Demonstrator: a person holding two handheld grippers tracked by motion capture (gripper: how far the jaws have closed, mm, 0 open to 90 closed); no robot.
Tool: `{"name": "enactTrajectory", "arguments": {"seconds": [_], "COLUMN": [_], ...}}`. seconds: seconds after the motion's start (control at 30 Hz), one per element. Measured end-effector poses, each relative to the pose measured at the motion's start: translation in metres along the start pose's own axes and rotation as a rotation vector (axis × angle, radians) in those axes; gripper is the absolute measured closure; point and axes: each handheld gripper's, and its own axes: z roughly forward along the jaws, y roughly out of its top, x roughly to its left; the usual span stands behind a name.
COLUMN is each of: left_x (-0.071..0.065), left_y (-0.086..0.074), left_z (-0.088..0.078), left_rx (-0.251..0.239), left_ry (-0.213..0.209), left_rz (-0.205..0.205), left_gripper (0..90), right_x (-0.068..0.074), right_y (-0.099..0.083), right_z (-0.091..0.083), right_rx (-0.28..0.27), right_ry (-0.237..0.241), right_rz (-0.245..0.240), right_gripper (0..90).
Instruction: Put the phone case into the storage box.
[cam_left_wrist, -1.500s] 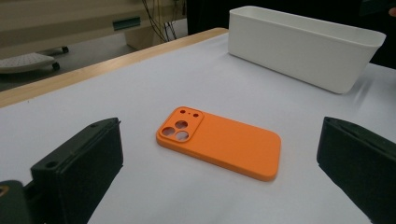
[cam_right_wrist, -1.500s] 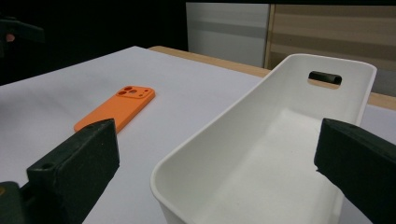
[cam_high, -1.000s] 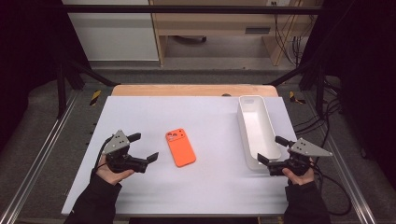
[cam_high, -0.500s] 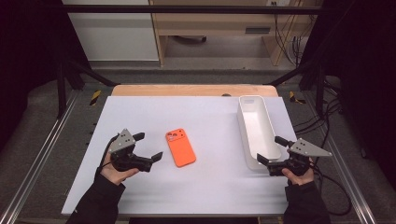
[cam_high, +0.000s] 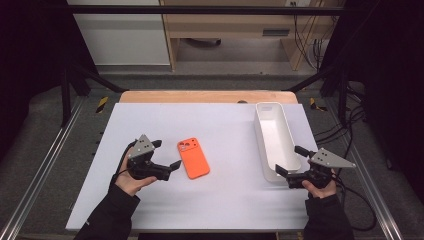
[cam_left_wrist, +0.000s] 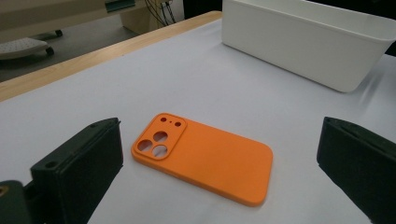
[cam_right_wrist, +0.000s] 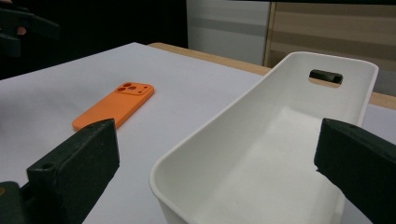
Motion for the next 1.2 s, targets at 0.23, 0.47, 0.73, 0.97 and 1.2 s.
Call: {"name": "enactTrajectory", "arguments": {"seconds": [0.23,0.47,0.73,0.97,1.2], "left_x": [-0.003,-0.006,-0.013,-0.016,-0.017], "left_y": [0.004,0.008,0.014,0.017,0.020], "left_z": [0.011,0.023,0.041,0.058,0.068], "left_rx": [0.016,0.033,0.059,0.088,0.110], "left_ry": [-0.012,-0.024,-0.046,-0.048,-0.043], "left_rz": [0.002,-0.003,0.006,0.006,0.009], "left_gripper": [0.0,0.0,0.1,0.5,2.7], "right_x": [0.000,0.000,0.000,0.000,0.000], "right_y": [0.000,0.000,0.000,0.000,0.000], "right_z": [0.000,0.000,0.000,0.000,0.000], "right_rx": [0.003,0.002,0.003,0.003,0.005], "right_ry": [0.002,0.001,0.001,0.001,0.001], "right_rz": [0.000,-0.001,-0.001,0.000,0.000], "right_gripper": [0.4,0.4,0.4,0.4,0.4]}}
